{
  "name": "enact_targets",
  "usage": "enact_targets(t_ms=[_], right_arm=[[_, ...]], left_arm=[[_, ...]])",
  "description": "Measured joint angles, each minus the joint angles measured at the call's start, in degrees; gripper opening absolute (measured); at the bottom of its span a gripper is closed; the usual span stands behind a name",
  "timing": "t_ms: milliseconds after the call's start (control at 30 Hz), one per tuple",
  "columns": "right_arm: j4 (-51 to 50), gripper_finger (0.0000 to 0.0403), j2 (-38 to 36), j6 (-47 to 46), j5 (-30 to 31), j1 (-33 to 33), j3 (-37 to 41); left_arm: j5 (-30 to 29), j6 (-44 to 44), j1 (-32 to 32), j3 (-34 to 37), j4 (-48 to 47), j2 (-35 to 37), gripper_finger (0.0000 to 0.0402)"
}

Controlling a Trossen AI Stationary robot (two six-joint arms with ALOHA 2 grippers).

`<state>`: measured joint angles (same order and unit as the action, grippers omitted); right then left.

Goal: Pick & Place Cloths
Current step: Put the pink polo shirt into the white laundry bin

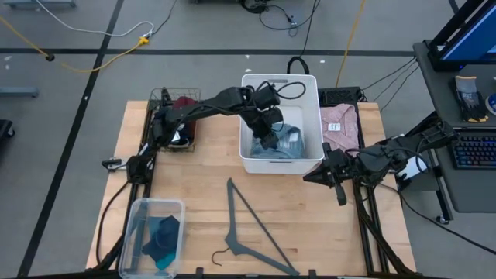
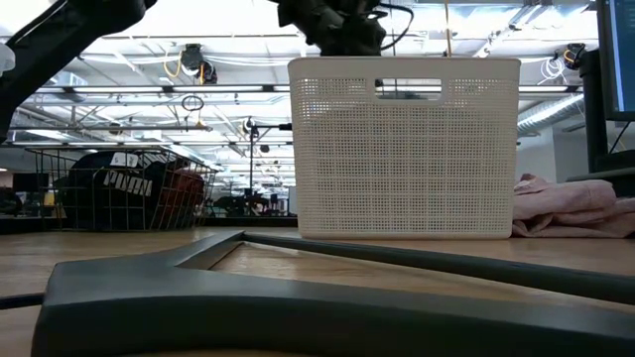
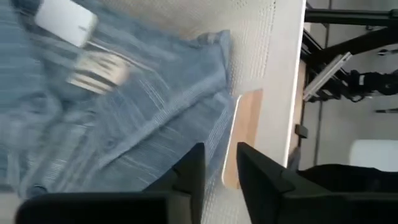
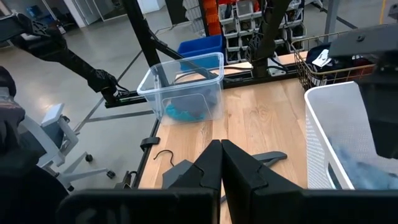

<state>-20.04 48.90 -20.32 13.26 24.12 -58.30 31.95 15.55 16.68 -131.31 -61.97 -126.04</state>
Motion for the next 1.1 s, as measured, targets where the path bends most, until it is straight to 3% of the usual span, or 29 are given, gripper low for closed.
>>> enact_targets(t_ms=[300,533,767,1100], right_arm=[[0.0,0.0000,0.0,0.0,0.1,0.0,0.0],[-1.0,0.0000,-0.3,0.4,3.4,0.0,0.0],[-5.0,0.0000,-4.2,2.0,13.1,0.0,0.0],[-4.8,0.0000,-11.2,7.9,24.5,0.0,0.0]], left_arm=[[7.0,0.2,4.0,0.0,-2.0,3.5,0.0146],[2.1,-4.7,5.5,0.0,-2.1,11.9,0.0145],[-6.8,-13.3,5.9,0.0,-1.8,20.8,0.0112],[-6.7,-16.7,9.7,-0.1,-1.5,27.6,0.0017]])
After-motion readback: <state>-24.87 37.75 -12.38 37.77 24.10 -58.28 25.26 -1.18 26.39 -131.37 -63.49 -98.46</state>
